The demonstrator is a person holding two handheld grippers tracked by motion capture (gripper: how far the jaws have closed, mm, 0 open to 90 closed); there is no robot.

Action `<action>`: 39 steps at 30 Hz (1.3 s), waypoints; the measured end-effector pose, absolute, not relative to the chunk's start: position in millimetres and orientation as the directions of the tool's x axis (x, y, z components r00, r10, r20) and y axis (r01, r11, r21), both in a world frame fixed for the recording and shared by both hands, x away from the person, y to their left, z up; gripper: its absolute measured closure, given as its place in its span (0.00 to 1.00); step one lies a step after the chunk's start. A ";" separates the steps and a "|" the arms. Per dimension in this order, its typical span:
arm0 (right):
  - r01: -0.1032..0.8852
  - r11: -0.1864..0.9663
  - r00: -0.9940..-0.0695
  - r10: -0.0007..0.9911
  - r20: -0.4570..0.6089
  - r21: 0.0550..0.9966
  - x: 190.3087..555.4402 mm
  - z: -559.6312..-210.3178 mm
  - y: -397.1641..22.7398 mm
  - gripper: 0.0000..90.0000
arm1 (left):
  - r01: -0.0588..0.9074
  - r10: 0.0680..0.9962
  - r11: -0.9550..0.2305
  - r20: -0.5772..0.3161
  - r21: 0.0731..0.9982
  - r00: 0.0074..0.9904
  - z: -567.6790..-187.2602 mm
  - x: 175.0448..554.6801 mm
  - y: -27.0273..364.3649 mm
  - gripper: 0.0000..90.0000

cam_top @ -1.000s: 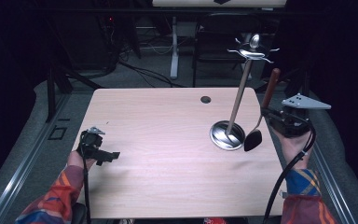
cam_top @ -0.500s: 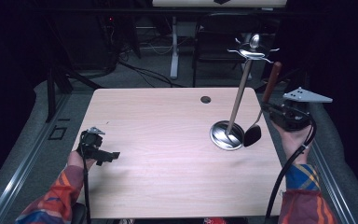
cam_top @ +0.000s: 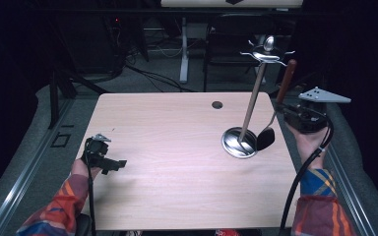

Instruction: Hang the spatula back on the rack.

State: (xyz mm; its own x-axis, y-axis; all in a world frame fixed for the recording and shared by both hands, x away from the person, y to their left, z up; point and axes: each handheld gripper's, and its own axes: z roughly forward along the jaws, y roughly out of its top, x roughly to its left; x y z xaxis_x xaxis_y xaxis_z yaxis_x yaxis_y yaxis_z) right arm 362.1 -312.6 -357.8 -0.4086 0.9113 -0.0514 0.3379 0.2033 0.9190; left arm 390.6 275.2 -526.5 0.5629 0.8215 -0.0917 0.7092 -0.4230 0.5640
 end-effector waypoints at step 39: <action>0.364 0.231 -0.435 0.899 -0.055 0.902 388.8 -357.5 -305.6 0.94 | 0.712 0.824 -0.421 -0.090 0.563 0.559 -526.9 391.0 275.1 0.03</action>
